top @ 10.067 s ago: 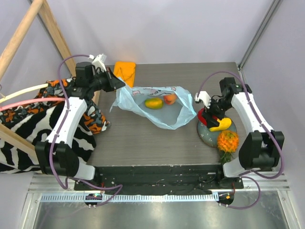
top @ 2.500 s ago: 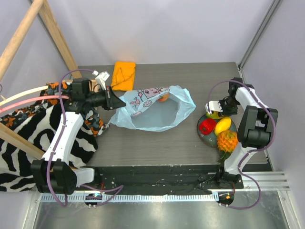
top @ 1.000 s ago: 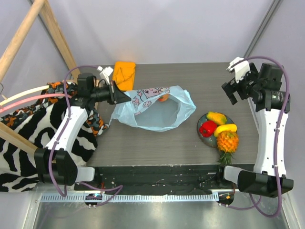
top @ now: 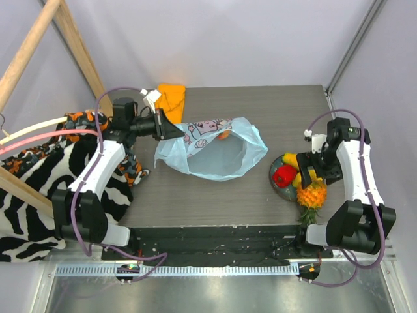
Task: Take the fake fruits out of the plastic bag
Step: Adjust the fake fruit on the plate, then adjust the plastic bag at the center of the board.
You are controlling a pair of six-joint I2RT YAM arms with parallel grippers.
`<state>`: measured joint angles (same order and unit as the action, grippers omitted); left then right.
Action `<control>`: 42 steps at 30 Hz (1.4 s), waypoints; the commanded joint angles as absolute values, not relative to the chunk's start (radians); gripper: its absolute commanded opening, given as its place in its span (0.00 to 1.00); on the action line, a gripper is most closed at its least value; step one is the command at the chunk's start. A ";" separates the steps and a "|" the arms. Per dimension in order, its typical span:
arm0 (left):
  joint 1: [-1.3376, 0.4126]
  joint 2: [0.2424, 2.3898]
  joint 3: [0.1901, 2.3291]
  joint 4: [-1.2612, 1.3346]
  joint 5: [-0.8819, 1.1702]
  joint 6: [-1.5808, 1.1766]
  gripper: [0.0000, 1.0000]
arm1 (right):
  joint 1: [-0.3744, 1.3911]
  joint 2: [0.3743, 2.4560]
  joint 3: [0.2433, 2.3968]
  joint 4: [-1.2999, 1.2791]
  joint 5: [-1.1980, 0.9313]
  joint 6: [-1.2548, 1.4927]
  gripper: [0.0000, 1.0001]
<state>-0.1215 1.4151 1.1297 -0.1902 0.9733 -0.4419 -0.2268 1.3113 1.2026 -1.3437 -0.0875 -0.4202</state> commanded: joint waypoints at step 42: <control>-0.124 1.477 1.127 -0.130 1.042 -0.443 0.00 | -0.032 1.249 1.307 -1.473 -0.044 -1.054 0.53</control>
<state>-0.1226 1.4975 1.1297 -0.1719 1.0134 -0.4389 -0.0338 1.2964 1.2858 -1.3483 -0.0383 -0.9699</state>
